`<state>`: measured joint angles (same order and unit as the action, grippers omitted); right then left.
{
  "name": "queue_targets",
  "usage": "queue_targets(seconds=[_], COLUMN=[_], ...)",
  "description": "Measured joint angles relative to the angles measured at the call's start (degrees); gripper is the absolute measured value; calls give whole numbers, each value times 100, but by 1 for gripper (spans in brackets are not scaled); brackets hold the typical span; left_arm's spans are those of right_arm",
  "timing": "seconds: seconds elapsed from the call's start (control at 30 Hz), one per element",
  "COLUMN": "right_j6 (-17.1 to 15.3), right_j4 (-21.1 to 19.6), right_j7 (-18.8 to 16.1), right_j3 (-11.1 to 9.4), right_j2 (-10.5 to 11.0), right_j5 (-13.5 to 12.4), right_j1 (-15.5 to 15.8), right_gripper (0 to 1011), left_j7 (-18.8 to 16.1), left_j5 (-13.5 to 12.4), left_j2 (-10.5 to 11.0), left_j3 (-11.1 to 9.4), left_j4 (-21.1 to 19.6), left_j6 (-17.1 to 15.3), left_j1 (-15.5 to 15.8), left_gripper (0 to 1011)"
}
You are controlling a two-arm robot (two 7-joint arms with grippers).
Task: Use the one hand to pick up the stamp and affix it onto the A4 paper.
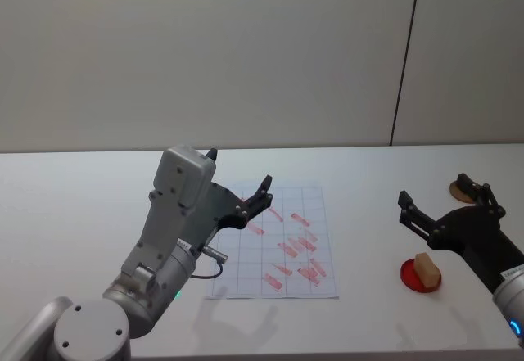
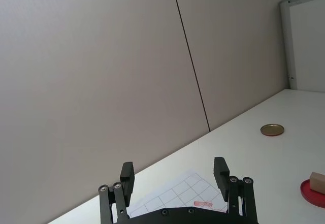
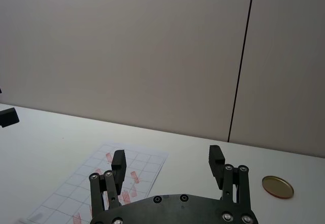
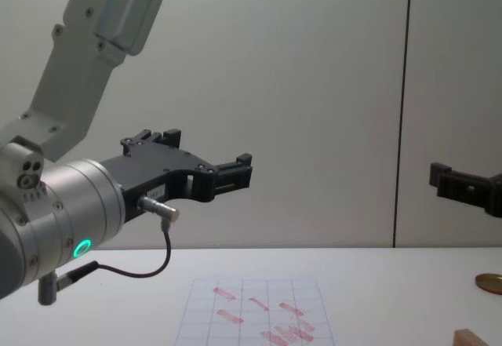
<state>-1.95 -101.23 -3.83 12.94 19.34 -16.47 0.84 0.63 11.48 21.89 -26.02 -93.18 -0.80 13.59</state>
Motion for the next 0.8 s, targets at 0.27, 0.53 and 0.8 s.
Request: queue_targets(seconds=[0.27, 0.53, 0.8], right_j6=[0, 0, 0], right_j4=[0, 0, 0], right_j7=[0, 0, 0], right_j3=[0, 0, 0], right_j2=[0, 0, 0], right_j5=[0, 0, 0], right_j1=[0, 0, 0], right_gripper=[1001, 1001, 1001], left_j7=[0, 0, 0], left_j5=[0, 0, 0], left_j2=[0, 0, 0], left_j3=[0, 0, 0], left_j4=[0, 0, 0], left_j6=[0, 0, 0], left_j1=[0, 0, 0], left_gripper=[993, 993, 993])
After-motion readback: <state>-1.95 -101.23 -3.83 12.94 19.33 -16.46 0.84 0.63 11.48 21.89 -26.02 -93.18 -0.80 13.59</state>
